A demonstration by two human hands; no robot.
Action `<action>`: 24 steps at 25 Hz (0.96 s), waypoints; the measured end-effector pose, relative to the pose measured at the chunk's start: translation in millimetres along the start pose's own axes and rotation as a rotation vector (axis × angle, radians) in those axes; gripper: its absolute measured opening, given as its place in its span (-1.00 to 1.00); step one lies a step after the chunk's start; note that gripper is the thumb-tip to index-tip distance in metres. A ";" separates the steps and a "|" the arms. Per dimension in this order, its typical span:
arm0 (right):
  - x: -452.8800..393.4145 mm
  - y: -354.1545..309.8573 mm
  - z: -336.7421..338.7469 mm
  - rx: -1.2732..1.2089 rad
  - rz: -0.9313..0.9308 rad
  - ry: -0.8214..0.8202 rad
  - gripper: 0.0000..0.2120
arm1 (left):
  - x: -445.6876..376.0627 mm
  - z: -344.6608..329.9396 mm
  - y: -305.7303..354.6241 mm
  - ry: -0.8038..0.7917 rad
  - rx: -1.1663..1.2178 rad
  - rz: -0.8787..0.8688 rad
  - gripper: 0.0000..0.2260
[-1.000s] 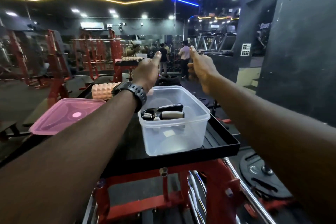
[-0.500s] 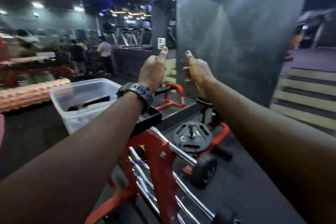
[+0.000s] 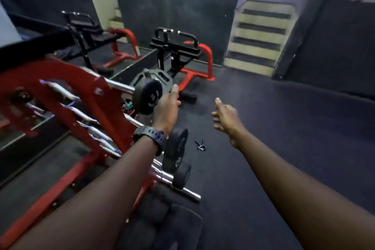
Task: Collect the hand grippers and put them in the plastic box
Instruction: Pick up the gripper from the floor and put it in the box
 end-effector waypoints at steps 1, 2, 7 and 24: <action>0.3 19.4 6.1 0.001 -0.026 0.005 -0.62 | 3.5 -11.2 -12.4 -0.010 0.033 0.002 -0.55; -1.3 44.7 19.0 -0.008 -0.048 0.010 -0.62 | 7.1 -32.9 -31.7 -0.016 0.074 -0.005 -0.57; -5.2 172.3 89.5 -0.026 -0.138 -0.002 -0.66 | 29.6 -126.6 -131.5 0.015 0.107 0.133 -0.53; -167.9 240.6 187.6 0.035 -0.287 -0.039 -0.65 | -84.2 -280.1 -208.9 0.049 0.183 0.374 -0.47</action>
Point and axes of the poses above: each hand's wrist, its own x-axis away from the middle knuckle, its own z-axis out of the back of the hand, y = z × x, the point moved 1 cm from there along -x, towards the middle knuckle, and after that the axes turned 3 degrees about -y, right-handed, at the moved point
